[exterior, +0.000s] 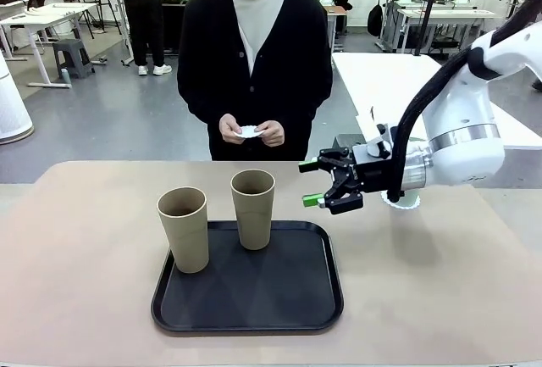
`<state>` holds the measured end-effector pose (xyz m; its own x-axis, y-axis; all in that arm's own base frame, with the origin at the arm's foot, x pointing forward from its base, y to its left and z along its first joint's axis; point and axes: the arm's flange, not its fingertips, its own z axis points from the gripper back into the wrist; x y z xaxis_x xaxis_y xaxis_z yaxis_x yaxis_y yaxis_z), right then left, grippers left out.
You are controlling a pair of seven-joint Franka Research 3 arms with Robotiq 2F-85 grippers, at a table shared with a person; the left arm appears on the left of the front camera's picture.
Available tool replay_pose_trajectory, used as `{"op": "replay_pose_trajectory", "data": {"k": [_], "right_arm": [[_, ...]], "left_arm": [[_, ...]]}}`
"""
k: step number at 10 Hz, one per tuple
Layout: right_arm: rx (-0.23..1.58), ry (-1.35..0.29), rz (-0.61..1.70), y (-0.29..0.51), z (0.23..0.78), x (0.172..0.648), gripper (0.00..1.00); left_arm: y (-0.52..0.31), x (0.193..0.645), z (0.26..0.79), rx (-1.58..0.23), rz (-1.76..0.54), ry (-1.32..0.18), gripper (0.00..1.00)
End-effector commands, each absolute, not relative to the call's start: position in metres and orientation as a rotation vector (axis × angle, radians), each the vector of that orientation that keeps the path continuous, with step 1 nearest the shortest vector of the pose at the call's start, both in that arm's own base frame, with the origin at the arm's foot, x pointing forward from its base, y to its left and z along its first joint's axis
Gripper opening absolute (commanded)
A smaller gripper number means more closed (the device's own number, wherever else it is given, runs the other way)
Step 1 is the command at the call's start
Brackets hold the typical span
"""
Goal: Place coasters on the table and set cups on them.
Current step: Take one Reusable plastic cup from the Flat Tray and place it on a coaster set by the human.
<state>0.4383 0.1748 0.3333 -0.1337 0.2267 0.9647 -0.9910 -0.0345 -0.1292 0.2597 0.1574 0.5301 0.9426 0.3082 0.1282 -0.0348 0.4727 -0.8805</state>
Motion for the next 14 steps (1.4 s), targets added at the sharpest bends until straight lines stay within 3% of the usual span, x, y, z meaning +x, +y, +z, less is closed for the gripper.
{"op": "replay_pose_trajectory", "data": {"k": [1, 7, 8, 14], "right_arm": [[0.936, -0.982, 1.359, 0.182, 0.333, 0.439, 1.00], [0.938, -0.833, 1.352, 0.199, 0.317, 0.445, 1.00], [0.935, -0.898, 1.318, 0.194, 0.307, 0.439, 1.00], [0.878, -0.891, 1.341, 0.209, 0.308, 0.457, 1.00]], "left_arm": [[0.158, 0.259, 0.531, -1.074, 0.202, -0.294, 1.00], [0.158, 0.259, 0.531, -1.074, 0.202, -0.294, 1.00], [0.158, 0.259, 0.531, -1.074, 0.202, -0.294, 1.00], [0.158, 0.259, 0.531, -1.074, 0.202, -0.294, 1.00]]}}
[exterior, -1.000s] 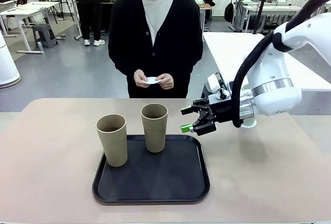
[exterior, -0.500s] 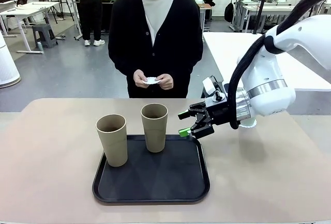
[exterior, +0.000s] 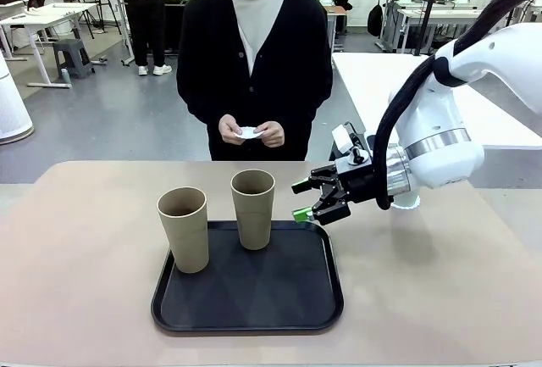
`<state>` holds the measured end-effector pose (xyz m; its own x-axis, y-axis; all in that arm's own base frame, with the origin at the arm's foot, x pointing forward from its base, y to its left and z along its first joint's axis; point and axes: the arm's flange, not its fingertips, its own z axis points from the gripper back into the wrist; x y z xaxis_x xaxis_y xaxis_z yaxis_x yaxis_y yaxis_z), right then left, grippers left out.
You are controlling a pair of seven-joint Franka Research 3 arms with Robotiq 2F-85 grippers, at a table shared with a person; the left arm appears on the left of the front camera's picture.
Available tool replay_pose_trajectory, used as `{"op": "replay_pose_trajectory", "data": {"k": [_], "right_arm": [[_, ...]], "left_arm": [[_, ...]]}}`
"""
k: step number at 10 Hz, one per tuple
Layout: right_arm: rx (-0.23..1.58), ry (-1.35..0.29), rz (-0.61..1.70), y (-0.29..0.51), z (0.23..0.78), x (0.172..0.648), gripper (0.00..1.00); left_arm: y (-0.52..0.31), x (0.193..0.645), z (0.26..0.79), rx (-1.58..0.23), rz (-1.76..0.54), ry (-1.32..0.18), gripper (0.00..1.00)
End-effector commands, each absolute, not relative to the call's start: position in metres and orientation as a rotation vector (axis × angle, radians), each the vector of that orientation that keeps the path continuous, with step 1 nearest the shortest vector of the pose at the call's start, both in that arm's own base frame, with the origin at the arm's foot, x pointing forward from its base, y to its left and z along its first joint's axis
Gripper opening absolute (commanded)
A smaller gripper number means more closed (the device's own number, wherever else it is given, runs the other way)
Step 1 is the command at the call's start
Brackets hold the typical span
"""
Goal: Place coasters on the table and set cups on them.
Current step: Take one Reusable plastic cup from the Flat Tray and place it on a coaster set by the human.
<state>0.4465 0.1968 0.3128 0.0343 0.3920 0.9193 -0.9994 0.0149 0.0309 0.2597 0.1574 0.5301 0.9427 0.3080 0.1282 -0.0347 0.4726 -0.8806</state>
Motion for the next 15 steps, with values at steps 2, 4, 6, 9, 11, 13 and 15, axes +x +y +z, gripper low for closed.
{"op": "replay_pose_trajectory", "data": {"k": [2, 4, 6, 9, 11, 13, 15], "right_arm": [[0.886, -0.872, 1.369, 0.223, 0.296, 0.465, 1.00], [0.877, -0.860, 1.376, 0.228, 0.288, 0.464, 1.00], [0.886, -0.854, 1.395, 0.234, 0.284, 0.462, 1.00], [0.909, -0.836, 1.409, 0.240, 0.279, 0.461, 1.00], [0.915, -0.831, 1.419, 0.246, 0.278, 0.459, 1.00], [0.917, -0.846, 1.458, 0.256, 0.279, 0.458, 1.00], [0.918, -0.854, 1.479, 0.261, 0.278, 0.459, 1.00]], "left_arm": [[0.158, 0.259, 0.531, -1.074, 0.202, -0.294, 1.00], [0.158, 0.259, 0.531, -1.074, 0.202, -0.294, 1.00], [0.158, 0.259, 0.531, -1.074, 0.202, -0.294, 1.00], [0.158, 0.259, 0.531, -1.074, 0.202, -0.294, 1.00], [0.158, 0.259, 0.531, -1.074, 0.202, -0.294, 1.00], [0.158, 0.259, 0.531, -1.074, 0.202, -0.294, 1.00], [0.158, 0.259, 0.531, -1.074, 0.202, -0.294, 1.00]]}}
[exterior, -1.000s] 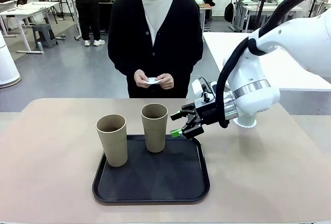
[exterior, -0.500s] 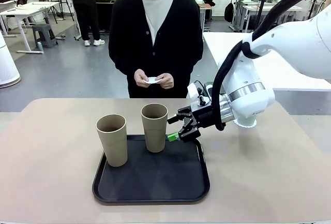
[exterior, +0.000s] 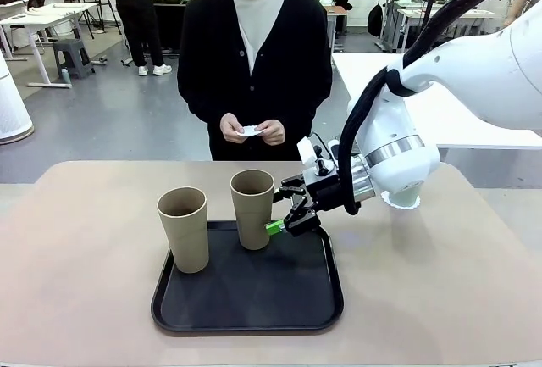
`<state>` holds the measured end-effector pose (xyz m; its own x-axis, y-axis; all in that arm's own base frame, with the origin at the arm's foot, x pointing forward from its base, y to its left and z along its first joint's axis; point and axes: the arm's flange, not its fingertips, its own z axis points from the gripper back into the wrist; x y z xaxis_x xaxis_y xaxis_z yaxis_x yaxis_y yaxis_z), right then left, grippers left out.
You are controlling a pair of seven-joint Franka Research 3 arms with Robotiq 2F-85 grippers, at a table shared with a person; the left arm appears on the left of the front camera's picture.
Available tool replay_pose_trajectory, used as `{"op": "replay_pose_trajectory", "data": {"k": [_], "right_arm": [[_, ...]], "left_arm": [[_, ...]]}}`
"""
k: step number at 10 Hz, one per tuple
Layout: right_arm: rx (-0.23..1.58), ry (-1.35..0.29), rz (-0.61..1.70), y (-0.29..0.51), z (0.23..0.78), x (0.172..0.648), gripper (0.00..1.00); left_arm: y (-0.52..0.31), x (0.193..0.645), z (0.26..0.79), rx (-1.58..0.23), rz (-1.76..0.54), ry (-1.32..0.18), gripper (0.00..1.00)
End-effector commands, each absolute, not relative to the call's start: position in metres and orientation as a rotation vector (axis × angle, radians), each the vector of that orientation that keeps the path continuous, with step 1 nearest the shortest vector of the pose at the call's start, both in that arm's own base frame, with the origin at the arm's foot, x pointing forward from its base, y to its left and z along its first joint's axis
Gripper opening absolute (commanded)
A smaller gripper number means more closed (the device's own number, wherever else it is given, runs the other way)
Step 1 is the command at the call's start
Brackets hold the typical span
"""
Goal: Place coasters on the table and set cups on them.
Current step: Take one Reusable plastic cup from the Flat Tray and place it on a coaster set by the human.
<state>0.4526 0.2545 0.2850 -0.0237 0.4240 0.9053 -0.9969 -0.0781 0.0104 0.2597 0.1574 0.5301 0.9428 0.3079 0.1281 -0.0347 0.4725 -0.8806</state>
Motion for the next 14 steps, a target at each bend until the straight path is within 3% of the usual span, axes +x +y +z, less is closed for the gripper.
{"op": "replay_pose_trajectory", "data": {"k": [1, 14], "right_arm": [[0.920, -0.858, 1.486, 0.263, 0.276, 0.461, 1.00], [1.098, -0.936, 1.408, 0.272, 0.250, 0.474, 1.00]], "left_arm": [[0.158, 0.259, 0.531, -1.074, 0.202, -0.294, 1.00], [0.158, 0.259, 0.531, -1.074, 0.202, -0.294, 1.00]]}}
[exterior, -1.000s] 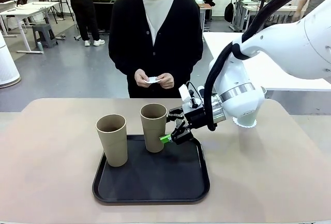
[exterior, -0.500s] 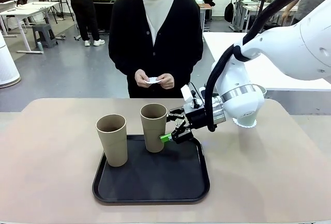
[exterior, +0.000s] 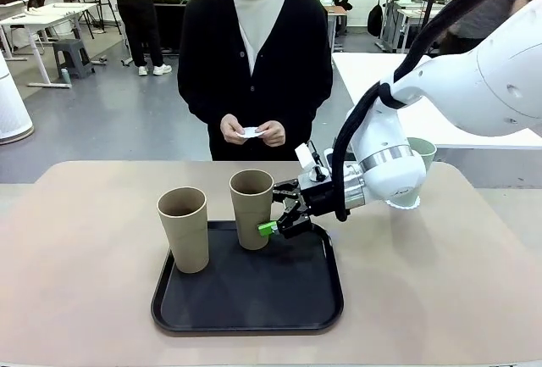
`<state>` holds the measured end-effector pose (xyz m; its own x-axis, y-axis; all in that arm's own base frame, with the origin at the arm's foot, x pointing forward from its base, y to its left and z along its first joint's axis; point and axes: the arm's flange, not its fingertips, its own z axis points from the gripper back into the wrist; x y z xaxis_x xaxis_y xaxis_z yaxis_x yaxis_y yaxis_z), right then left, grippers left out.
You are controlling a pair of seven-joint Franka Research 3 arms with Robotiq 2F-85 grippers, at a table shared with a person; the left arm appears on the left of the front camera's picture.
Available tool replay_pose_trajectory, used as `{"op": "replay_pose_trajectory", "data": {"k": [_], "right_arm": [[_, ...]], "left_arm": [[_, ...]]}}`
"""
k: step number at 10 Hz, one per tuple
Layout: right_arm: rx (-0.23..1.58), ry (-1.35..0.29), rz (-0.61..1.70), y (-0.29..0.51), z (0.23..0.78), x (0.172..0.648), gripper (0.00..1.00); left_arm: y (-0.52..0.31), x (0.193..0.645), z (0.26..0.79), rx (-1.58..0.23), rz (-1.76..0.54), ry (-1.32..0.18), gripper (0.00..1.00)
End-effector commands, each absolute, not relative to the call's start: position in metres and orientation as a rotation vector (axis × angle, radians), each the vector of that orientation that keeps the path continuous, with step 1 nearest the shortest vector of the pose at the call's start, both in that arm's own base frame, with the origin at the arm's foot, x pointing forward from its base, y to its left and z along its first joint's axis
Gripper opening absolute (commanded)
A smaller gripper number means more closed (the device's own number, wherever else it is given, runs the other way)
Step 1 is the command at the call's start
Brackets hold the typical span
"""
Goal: Place coasters on the table and set cups on them.
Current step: Take one Reusable plastic cup from the Flat Tray and place it on a coaster set by the human.
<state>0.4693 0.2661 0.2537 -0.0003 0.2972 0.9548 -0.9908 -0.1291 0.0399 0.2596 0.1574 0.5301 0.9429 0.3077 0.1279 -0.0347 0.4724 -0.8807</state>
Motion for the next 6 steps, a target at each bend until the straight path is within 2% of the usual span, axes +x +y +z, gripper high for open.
{"op": "replay_pose_trajectory", "data": {"k": [1, 6], "right_arm": [[1.099, -0.942, 1.406, 0.2741, 0.2495, 0.4744, 1.00], [1.131, -0.989, 1.389, 0.2824, 0.2444, 0.4773, 1.00]], "left_arm": [[0.1585, 0.2590, 0.5315, -1.074, 0.202, -0.294, 1.00], [0.1585, 0.2590, 0.5315, -1.074, 0.202, -0.294, 1.00]]}}
